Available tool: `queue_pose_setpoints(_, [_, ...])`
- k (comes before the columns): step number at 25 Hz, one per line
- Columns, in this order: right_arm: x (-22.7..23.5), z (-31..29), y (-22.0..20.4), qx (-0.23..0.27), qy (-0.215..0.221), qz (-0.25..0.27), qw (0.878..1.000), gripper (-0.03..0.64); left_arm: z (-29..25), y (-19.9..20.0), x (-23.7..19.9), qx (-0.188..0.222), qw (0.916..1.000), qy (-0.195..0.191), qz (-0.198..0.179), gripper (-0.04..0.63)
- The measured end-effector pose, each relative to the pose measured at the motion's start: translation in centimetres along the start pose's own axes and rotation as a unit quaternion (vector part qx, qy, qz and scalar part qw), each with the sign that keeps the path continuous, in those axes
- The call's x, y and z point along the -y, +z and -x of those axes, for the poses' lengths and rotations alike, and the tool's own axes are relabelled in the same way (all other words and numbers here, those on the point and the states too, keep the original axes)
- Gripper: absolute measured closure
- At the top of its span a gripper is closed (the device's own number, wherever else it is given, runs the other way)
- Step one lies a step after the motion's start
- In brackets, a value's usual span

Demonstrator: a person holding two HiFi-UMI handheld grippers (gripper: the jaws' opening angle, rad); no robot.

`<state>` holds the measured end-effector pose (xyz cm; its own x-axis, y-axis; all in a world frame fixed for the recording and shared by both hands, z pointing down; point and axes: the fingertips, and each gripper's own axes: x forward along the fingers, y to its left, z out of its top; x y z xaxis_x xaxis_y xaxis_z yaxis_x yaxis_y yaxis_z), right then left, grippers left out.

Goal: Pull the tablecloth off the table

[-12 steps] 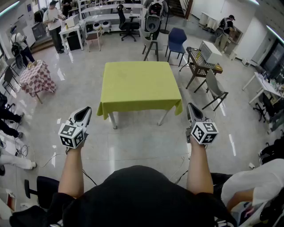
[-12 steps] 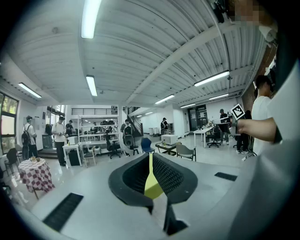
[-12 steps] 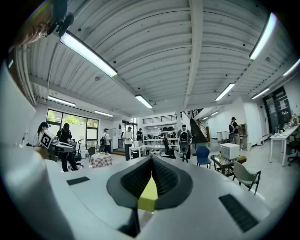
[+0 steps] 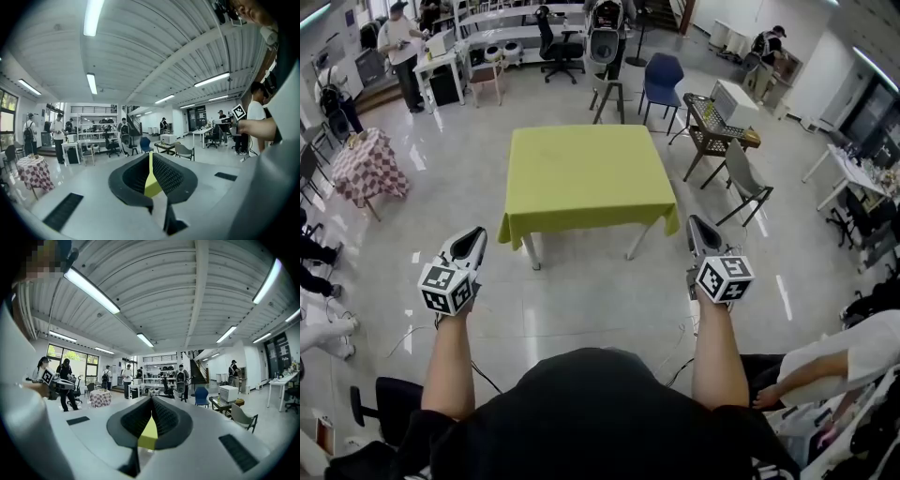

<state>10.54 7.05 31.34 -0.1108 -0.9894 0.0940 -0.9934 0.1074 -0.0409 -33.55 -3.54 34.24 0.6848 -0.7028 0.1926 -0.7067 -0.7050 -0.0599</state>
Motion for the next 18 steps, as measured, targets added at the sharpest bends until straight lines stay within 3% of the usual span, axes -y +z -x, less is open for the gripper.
queue_pose_setpoints(18, [7.1, -6.9, -1.7, -0.009, -0.024, -0.024, 0.999, 0.597, -8.5, -0.5, -2.3, -0.02, 0.9998, -0.003, 0.001, 0.566])
